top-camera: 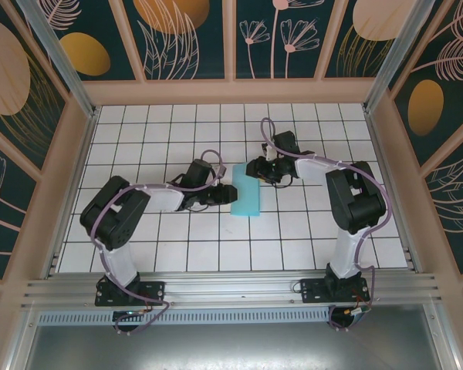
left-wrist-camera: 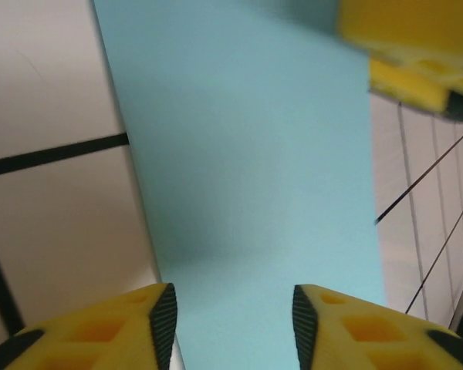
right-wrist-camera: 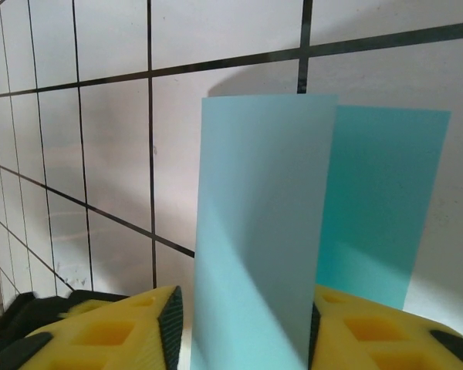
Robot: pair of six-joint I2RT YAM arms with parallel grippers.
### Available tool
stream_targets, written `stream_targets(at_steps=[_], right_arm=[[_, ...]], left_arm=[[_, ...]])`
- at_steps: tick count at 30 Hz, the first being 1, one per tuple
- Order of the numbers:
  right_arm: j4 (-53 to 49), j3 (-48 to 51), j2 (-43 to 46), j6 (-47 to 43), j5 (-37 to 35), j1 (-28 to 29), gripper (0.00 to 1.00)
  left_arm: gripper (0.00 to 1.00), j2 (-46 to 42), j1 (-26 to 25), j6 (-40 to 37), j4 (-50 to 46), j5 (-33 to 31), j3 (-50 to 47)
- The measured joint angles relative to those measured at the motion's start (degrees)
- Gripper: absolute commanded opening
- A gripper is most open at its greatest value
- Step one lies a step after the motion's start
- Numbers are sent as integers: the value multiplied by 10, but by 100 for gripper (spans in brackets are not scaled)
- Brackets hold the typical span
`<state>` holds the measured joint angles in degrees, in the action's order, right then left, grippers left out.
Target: Fold a paper plane with a square sheet of paper (fold left side to right side)
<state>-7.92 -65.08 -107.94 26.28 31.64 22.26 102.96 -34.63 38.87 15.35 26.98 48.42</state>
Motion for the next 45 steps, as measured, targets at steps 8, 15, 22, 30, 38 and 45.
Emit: stream_targets(at_steps=[8,15,22,30,38,45], right_arm=[[-3,-2,0,12,11,-1,0],[-22,-20,0,26,26,-4,0],[-29,-24,0,29,32,-5,0],[-30,-24,0,31,34,-5,0],[-30,-24,0,30,36,-5,0],[-31,-25,0,30,36,-5,9]], left_arm=[[67,-162,-28,-78,-21,-83,-29],[74,-177,-133,-145,-76,-173,-34],[79,-117,-194,-189,-124,-259,23],[81,-44,-234,-218,-158,-343,93],[77,31,-258,-245,-197,-427,157],[42,44,-269,-261,-225,-469,172]])
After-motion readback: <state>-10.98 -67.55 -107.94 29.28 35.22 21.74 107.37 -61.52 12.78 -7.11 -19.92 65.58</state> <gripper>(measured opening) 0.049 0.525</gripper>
